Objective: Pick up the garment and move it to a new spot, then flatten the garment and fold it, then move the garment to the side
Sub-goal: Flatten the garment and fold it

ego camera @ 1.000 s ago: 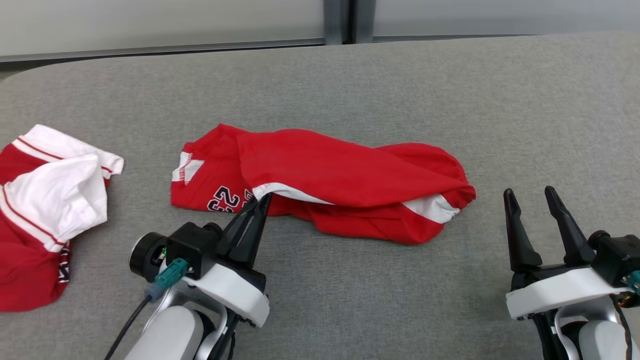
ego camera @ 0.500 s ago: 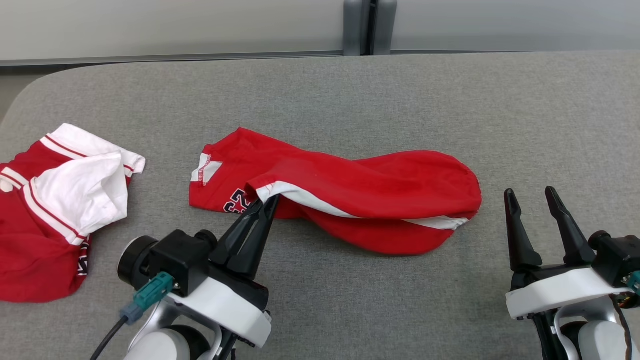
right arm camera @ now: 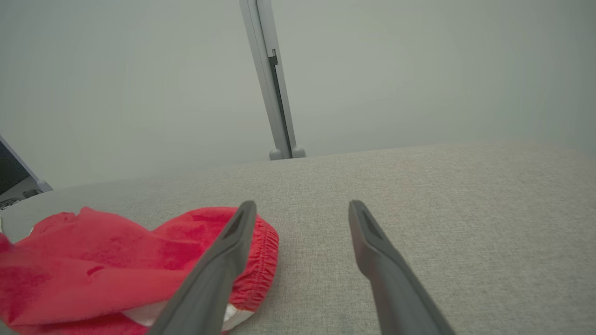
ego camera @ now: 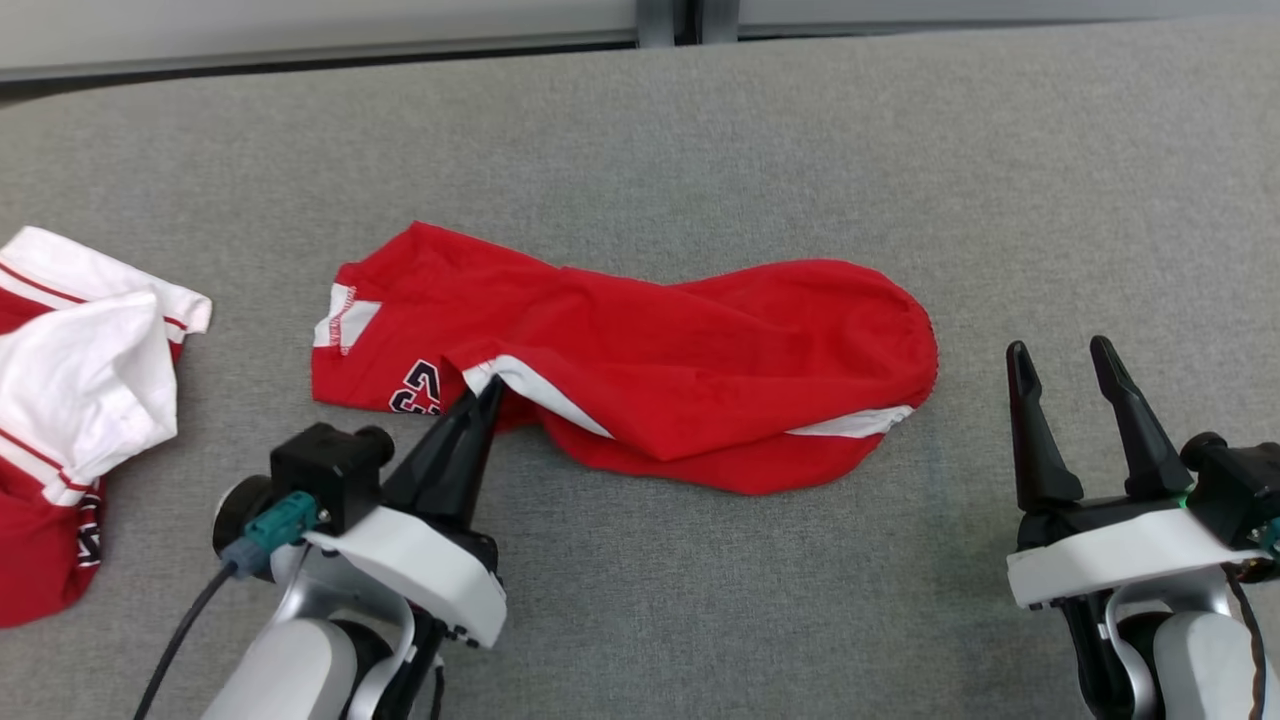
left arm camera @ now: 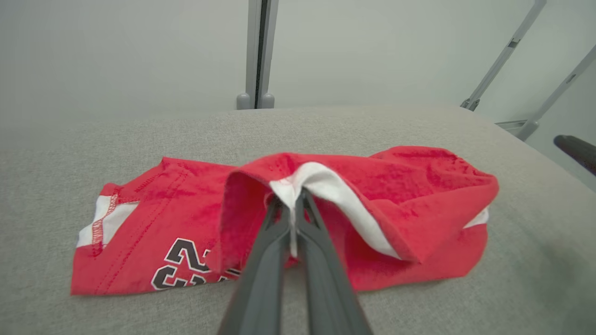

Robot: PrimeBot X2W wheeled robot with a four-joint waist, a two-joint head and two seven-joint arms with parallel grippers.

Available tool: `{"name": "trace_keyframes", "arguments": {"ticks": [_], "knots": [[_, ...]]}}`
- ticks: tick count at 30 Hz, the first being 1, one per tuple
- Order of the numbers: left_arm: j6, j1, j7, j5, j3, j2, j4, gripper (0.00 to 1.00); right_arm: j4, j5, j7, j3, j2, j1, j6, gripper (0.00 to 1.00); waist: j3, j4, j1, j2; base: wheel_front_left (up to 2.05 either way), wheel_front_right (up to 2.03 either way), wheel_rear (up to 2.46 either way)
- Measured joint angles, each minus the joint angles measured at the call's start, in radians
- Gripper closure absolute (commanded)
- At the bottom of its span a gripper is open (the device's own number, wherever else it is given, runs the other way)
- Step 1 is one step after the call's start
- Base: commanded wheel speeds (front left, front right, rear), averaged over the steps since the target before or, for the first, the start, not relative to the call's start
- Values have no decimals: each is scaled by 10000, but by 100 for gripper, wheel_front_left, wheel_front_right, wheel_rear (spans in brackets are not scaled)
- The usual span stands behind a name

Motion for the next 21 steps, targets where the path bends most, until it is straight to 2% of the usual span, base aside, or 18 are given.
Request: {"name": "trace_keyframes", "arguments": {"ticks": [9, 16, 17, 18, 19, 21], "knots": [[-40, -1031, -320, -581, 736, -167, 1958, 100, 69, 38, -84, 113, 10, -408, 0, 0, 821, -317, 0, 0, 0, 0, 0], [-301, -1621, -495, -1200, 1175, -303, 3499, 100, 228, 61, -176, 222, -31, -640, 0, 0, 1054, -538, 0, 0, 0, 0, 0], [-322, -1644, -560, -1223, 1170, -314, 3643, 89, 249, 67, -178, 221, -35, -666, 0, 0, 1054, -555, 0, 0, 0, 0, 0], [-324, -1665, -663, -1206, 1172, -326, 3756, 31, 274, 67, -188, 219, -40, -666, 0, 0, 1042, -563, 0, 0, 0, 0, 0], [-322, -1681, -744, -1206, 1174, -355, 3829, 0, 297, 67, -194, 205, -42, -666, 0, 0, 1024, -566, 0, 0, 0, 0, 0], [-274, -1683, -1012, -1191, 1200, -445, 3942, 0, 339, 67, -226, 167, -56, -663, 0, 0, 961, -554, 0, 0, 0, 0, 0]]}}
